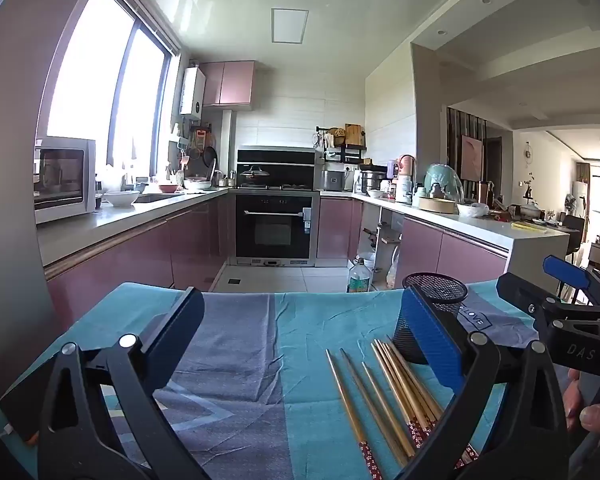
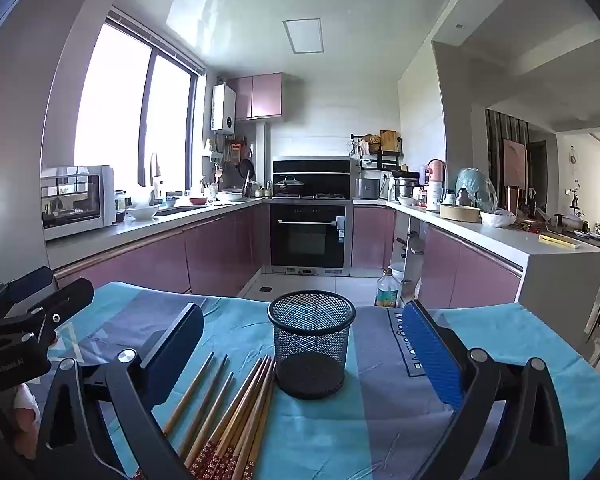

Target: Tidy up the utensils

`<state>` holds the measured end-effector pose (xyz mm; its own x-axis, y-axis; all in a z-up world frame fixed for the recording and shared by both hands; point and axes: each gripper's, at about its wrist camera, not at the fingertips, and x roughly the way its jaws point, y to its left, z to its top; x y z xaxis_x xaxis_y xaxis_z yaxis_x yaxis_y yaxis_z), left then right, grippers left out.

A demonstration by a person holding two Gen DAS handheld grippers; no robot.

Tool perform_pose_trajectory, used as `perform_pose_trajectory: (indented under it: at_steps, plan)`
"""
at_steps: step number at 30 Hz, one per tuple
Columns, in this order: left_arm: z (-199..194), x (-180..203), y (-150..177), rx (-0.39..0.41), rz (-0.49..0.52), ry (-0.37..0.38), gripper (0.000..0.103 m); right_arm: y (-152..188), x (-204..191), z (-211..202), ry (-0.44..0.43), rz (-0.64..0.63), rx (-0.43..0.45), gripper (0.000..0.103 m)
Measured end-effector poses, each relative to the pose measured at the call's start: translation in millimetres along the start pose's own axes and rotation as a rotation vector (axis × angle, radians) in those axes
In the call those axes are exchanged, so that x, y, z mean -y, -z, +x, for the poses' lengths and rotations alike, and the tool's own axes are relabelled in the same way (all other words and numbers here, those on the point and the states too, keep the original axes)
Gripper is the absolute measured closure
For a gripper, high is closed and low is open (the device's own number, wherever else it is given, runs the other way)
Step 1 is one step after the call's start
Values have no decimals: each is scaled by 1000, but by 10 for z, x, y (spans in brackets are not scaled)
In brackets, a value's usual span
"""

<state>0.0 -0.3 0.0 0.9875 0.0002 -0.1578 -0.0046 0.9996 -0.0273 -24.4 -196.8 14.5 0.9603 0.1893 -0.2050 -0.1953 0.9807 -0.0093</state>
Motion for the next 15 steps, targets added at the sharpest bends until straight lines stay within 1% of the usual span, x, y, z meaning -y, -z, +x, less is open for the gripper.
perform_pose_trajectory:
  at_steps: [4,9,12,15]
  plan:
    - [0,3,-2,-3,-2,1,6,-11,-50,-29,-1,-2,-2,7]
    - [3,38,3,-5,3,-1,6,-31,18,-48,6,12,13,7]
    - [-5,-6,-5,-4,-6,3,6,-32,49,-91,8,12,16,7]
    - [-2,-8,-6,-5,-8,2,6,-46,-1,-75,6,7,17,7]
